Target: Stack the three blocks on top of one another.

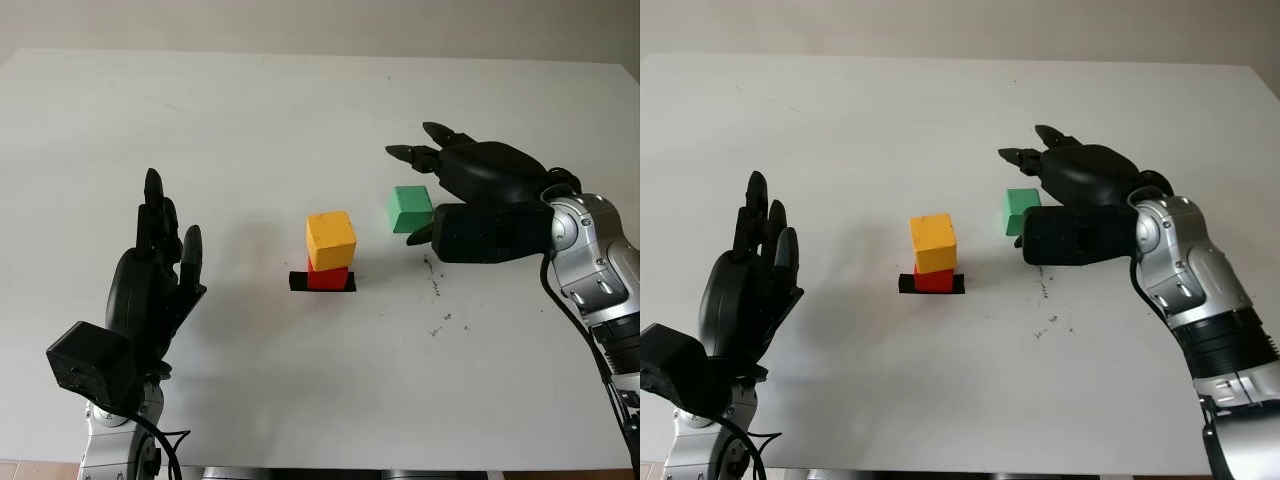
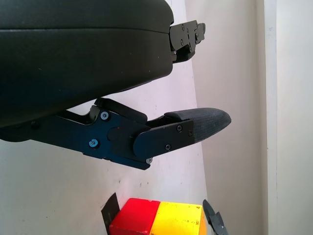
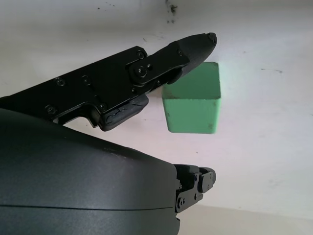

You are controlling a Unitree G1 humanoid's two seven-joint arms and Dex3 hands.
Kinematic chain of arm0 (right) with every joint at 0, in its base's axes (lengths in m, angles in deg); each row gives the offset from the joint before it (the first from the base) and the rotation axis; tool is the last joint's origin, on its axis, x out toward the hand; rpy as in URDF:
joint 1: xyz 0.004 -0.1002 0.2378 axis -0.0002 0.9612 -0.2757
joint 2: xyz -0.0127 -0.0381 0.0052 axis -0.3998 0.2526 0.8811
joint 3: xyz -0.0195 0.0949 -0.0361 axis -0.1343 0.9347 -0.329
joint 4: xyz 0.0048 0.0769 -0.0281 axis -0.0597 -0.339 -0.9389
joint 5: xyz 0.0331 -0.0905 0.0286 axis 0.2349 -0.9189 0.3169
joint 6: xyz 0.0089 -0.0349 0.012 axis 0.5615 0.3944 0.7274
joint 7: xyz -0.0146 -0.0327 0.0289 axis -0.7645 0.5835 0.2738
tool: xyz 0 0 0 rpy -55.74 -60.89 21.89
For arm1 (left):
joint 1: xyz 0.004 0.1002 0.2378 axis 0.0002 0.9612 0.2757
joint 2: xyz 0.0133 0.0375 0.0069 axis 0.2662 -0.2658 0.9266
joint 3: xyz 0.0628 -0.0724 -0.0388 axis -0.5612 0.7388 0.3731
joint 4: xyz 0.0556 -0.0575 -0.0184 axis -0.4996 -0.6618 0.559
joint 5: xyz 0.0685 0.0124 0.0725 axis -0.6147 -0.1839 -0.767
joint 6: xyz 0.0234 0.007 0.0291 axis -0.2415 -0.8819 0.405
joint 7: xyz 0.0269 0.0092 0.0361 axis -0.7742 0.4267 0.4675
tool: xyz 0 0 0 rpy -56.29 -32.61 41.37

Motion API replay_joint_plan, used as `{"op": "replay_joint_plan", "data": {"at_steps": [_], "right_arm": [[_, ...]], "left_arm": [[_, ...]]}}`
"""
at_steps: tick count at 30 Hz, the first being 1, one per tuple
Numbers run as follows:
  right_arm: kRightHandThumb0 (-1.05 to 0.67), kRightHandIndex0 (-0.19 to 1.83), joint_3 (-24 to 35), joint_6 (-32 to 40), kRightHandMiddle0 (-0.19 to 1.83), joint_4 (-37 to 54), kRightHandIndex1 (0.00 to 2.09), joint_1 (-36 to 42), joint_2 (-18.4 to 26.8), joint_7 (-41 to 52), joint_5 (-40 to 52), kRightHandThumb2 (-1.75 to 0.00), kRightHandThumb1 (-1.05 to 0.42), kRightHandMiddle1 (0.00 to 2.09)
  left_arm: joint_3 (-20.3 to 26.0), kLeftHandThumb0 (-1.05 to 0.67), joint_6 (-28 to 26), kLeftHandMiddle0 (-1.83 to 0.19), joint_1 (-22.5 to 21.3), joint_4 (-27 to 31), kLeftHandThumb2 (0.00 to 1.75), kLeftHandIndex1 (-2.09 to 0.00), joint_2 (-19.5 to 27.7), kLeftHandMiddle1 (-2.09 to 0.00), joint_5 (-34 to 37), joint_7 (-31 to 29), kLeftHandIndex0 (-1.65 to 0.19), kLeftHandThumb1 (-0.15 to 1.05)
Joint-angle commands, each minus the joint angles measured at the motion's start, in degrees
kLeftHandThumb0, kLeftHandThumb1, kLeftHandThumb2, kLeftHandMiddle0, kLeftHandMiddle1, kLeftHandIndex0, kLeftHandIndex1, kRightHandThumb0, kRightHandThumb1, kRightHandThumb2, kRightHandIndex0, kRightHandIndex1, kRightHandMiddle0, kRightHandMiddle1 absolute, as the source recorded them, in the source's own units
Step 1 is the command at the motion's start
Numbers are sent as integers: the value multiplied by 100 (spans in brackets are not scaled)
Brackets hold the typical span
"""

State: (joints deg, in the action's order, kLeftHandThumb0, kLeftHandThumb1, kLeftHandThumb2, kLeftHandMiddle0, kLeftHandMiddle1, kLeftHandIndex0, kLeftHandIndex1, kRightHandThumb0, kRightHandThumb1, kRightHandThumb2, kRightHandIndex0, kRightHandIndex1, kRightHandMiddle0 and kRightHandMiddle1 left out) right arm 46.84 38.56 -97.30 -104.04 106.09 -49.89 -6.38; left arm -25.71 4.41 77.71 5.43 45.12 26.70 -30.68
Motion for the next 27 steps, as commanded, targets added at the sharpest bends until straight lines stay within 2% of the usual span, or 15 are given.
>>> {"op": "replay_joint_plan", "data": {"at_steps": [1,15,24,26,27], "right_arm": [[-64,-5,-42,2,23,-66,8,21,-17,-58,-87,-6,-92,12],[-60,11,-127,-110,45,-619,11,-173,-182,-388,-325,-6,-92,16],[-53,21,23,-350,55,-802,11,-134,-321,-741,39,-6,-93,22],[-51,25,47,-405,54,-826,9,-127,-365,-887,90,-6,-93,38],[-48,30,53,-443,47,-842,8,-124,-381,-969,101,-5,-94,65]], "left_arm": [[-26,-66,38,19,81,82,61,0,3,-4,-51,22,19,105],[-5,-66,39,18,153,107,60,0,-3,-5,-68,55,19,105],[-18,-67,79,16,192,67,59,-1,-17,-6,-136,108,19,105],[-29,-66,67,17,209,104,60,0,-17,-5,-142,105,19,105],[-30,-66,57,17,215,119,60,0,-26,-6,-150,121,19,105]]}}
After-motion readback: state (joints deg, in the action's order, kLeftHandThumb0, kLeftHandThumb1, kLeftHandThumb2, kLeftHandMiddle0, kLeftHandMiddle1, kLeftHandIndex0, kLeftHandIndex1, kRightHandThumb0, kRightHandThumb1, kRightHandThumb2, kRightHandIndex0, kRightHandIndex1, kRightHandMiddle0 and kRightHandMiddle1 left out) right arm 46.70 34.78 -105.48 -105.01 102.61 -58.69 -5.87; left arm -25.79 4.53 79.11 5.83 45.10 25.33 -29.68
